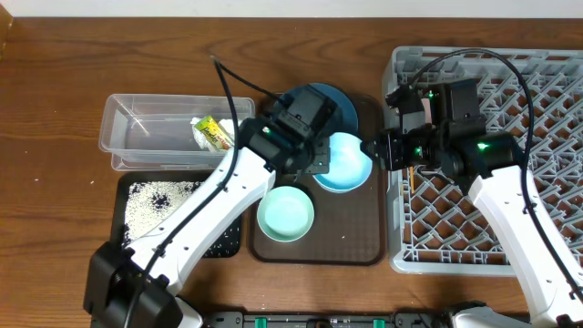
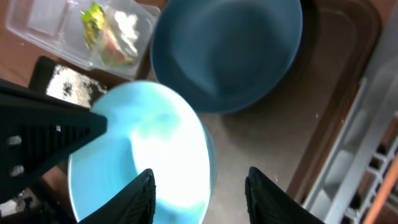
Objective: Sort waste into correct bins and load items into the dishwasher rack
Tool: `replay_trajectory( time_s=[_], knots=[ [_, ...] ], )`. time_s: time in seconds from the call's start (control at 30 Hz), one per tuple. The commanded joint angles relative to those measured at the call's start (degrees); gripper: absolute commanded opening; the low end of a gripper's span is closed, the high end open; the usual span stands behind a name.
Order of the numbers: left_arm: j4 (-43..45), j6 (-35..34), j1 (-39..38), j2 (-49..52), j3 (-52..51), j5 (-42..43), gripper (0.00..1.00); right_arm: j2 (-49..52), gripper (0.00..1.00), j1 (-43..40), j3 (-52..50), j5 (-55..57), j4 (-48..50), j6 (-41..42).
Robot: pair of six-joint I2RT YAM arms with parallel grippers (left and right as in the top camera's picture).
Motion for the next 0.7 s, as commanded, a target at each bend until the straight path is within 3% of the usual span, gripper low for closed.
replay_trajectory(
  time_s=[0.0,0.3,0.53,0.67],
  knots=[
    [0.37,0.15,-0.13,0.09,0.46,0.13,0.06,-0.04,0.44,0.50,0.33,4.00,-1.42,-0.22],
    [2.34,0.15,-0.13,0.09,0.46,0.15,0.06,-0.04,0.42,2.23,0.33,4.87,-2.64,-0.20],
    [2.95,2.58,-1.79,0.09,0.46,0.15,0.06,-0.04,0.32,4.68,0.33,7.13,-2.64,-0.20],
    [3.76,3.76,-3.23,0.09,0.46,0.13,0.06,-0.04,0.32,4.68,0.33,8.13,-2.71,-0.20]
  ],
)
